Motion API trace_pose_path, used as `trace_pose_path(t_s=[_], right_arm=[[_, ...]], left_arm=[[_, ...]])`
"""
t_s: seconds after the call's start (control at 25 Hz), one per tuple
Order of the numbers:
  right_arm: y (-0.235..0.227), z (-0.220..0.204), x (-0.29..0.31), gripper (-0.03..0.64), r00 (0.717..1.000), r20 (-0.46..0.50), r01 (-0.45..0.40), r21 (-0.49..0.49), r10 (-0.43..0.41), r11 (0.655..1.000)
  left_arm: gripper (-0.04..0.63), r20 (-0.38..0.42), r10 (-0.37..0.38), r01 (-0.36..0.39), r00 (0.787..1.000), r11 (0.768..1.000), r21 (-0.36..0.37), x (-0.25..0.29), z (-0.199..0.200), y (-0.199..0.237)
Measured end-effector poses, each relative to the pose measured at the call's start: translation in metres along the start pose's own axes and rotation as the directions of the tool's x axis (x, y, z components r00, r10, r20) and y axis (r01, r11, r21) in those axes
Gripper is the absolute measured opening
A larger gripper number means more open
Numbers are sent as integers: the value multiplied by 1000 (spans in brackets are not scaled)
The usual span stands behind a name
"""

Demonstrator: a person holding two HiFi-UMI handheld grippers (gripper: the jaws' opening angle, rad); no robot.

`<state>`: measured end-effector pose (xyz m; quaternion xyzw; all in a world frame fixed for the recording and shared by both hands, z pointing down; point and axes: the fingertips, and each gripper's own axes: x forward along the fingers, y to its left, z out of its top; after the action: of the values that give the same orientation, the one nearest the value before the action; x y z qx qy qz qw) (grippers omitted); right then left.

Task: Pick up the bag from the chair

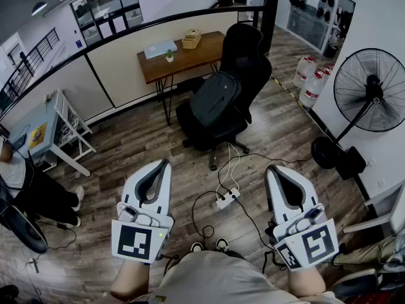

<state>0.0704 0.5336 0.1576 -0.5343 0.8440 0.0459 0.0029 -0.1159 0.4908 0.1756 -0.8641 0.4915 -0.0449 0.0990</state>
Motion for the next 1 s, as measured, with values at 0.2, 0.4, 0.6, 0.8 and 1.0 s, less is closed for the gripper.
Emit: trace_pose_path(t_s=[0.2,0.4,0.6,0.8,1.0], right_arm=[[-7,1,-7,3,1000,9,-2,17,2,1000],[-29,-6,-14,4,998,2,68,4,-68,998],[-50,-13,-17,5,998,0,60,38,-60,997],[-63,-23,-18,5,1000,-1,14,40,-14,999],[-86,-22,-11,584,997,56,58,63,-61,996]], left_arm=[[-8,59,67,-67,996,998,-4,0,12,4],[-8,55,81,-82,995,997,0,5,13,-5],[-8,54,103,-103,993,995,-6,10,14,-19],[-8,63,151,-149,986,988,-33,14,10,-28],[437,75,230,-221,970,969,-113,22,3,-27]])
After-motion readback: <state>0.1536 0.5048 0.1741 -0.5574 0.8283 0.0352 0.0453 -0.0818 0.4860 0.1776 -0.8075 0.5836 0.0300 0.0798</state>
